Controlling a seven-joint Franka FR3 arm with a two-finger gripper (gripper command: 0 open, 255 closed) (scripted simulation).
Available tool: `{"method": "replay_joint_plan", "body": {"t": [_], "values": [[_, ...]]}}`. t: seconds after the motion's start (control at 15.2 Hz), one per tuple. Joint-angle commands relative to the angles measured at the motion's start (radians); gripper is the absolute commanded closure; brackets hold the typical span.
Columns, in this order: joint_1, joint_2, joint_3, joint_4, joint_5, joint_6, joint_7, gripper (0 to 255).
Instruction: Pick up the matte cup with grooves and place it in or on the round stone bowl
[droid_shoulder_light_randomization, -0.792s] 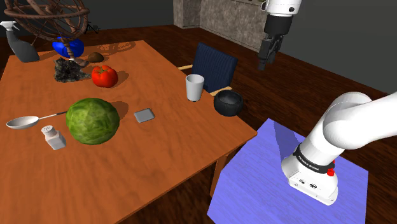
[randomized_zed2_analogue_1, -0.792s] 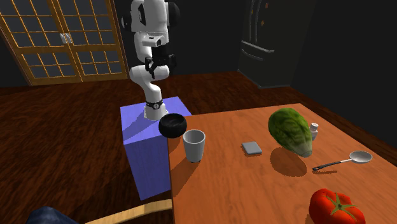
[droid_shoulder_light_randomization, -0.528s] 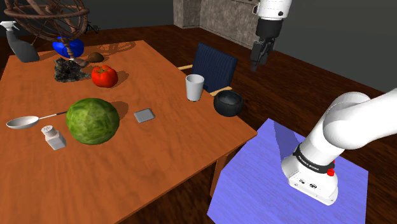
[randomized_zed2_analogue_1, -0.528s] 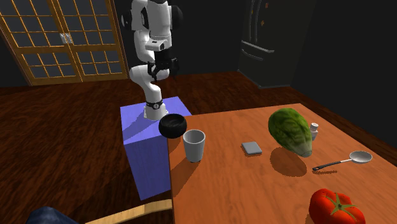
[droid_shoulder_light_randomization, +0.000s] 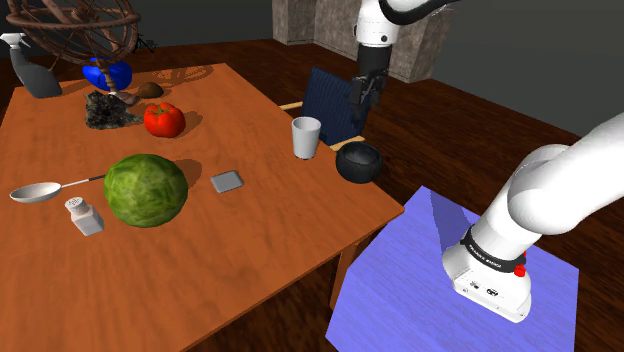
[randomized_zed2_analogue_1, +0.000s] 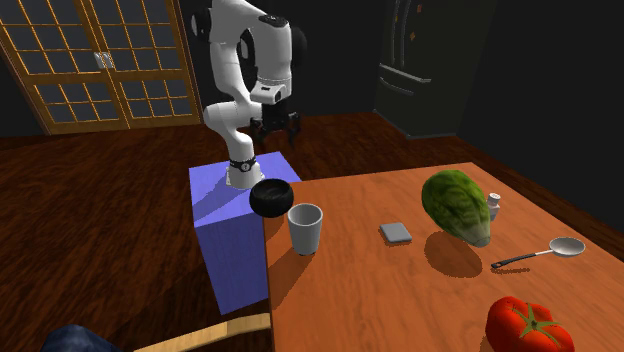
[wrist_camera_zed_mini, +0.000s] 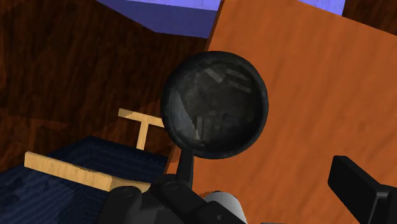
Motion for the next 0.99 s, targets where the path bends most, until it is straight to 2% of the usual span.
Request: {"method": "replay_joint_plan", "body": {"t": [0.0,0.46,0.92], "values": [[0.0,0.09,0.015,0.049,-0.011,0.04,0.017,0],[0.007,0.37,0.05,0.243,-0.07,0.116,0.079,0],[0.037,0.658,0.062,0.507,-0.147,0.124,0.137,0]]}}
